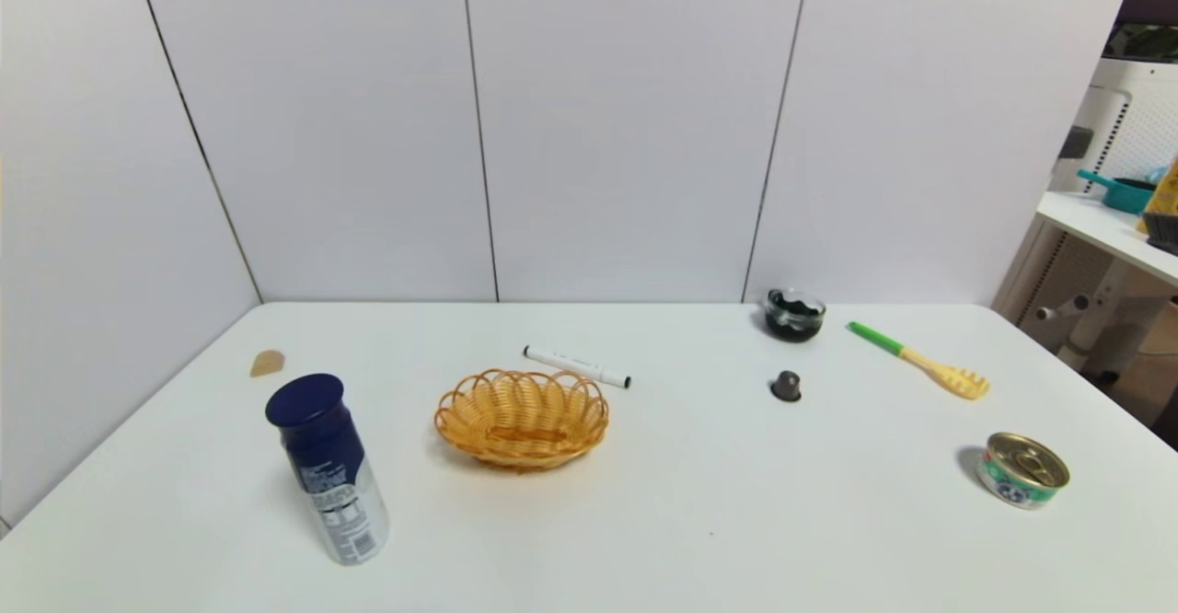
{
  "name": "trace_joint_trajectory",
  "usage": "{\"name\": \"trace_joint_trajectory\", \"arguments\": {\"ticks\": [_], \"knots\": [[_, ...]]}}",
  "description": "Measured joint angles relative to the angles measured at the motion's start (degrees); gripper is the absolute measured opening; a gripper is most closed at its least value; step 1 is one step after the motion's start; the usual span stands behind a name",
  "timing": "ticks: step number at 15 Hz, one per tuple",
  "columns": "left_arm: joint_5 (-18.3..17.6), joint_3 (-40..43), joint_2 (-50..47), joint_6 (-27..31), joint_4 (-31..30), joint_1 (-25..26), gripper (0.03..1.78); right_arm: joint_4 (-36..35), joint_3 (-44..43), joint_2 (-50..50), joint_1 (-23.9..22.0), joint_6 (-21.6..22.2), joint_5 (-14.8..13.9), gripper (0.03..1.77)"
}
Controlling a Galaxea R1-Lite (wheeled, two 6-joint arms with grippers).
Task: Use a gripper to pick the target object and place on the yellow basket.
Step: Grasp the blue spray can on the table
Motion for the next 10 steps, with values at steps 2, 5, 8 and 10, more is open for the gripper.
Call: {"name": "trace_joint_trajectory", "arguments": {"ticks": [2,5,8,10], "knots": [[-0.15,-8.31,7.86,1.62,-0.06,-0.15,1.69,0.0,0.0,0.0,0.0,-0.02,0.0,1.7],[-0.34,-23.78,20.48,3.71,-0.09,-0.69,1.69,-0.02,0.0,0.0,0.0,0.0,0.0,1.7],[-0.8,-38.86,31.95,4.82,0.17,-2.9,1.69,-0.02,0.0,0.0,0.0,0.0,0.0,1.7],[-3.66,-45.23,38.35,5.03,0.2,-4.16,1.69,0.0,0.0,0.0,0.0,0.0,-0.02,1.7]]}}
